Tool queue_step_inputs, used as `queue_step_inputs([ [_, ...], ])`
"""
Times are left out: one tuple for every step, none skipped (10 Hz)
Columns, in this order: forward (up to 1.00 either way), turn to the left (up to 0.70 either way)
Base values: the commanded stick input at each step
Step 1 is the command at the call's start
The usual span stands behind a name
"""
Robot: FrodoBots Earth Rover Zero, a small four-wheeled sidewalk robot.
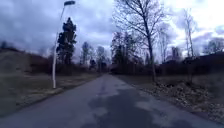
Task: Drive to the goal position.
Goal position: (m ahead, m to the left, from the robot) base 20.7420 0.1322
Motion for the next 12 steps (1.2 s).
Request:
queue_step_inputs([
  [0.5, 0.0],
  [0.5, 0.0],
  [0.5, 0.0],
  [0.5, 0.0],
  [0.5, 0.0],
  [0.5, 0.0],
  [0.5, 0.0],
  [0.5, 0.0],
  [0.5, 0.0],
  [0.5, 0.0],
  [0.5, 0.0],
  [0.5, 0.0],
])
